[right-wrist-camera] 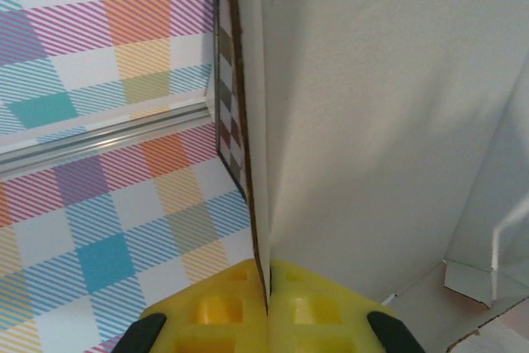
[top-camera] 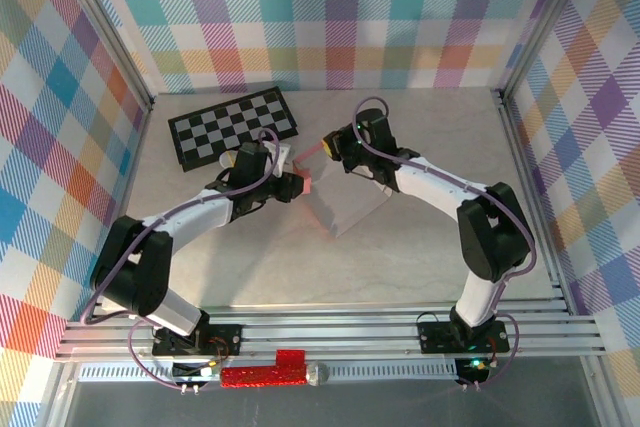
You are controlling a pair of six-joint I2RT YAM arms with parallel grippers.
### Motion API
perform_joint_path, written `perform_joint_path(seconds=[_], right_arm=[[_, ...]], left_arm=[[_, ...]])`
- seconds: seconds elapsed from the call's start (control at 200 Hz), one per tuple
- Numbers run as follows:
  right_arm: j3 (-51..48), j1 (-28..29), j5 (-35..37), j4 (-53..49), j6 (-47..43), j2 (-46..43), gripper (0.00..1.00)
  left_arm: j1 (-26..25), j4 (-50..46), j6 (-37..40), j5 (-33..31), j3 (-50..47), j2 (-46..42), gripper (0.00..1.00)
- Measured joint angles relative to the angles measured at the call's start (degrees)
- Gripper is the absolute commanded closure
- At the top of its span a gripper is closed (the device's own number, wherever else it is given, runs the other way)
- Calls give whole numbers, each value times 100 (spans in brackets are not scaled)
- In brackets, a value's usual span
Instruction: Fold the paper box
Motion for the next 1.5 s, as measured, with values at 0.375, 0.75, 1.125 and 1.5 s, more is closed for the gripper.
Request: perform_joint_path(seconds=[0.375, 0.75, 1.125, 1.5], right_arm=[[-715, 7, -46, 1823, -188, 411, 100], [-1078, 33, -162, 2953, -354, 649, 100], [-1338, 33, -173, 3845, -573, 859, 100], [-1399, 63, -94, 4935, -575, 1401, 100]], left_arm=[[-92, 343, -291, -350, -184, 260, 70], [-136, 507, -422, -632, -299, 310, 72], [-262, 629, -697, -973, -299, 402, 71], [-267, 754, -977, -1250, -352, 413, 71]])
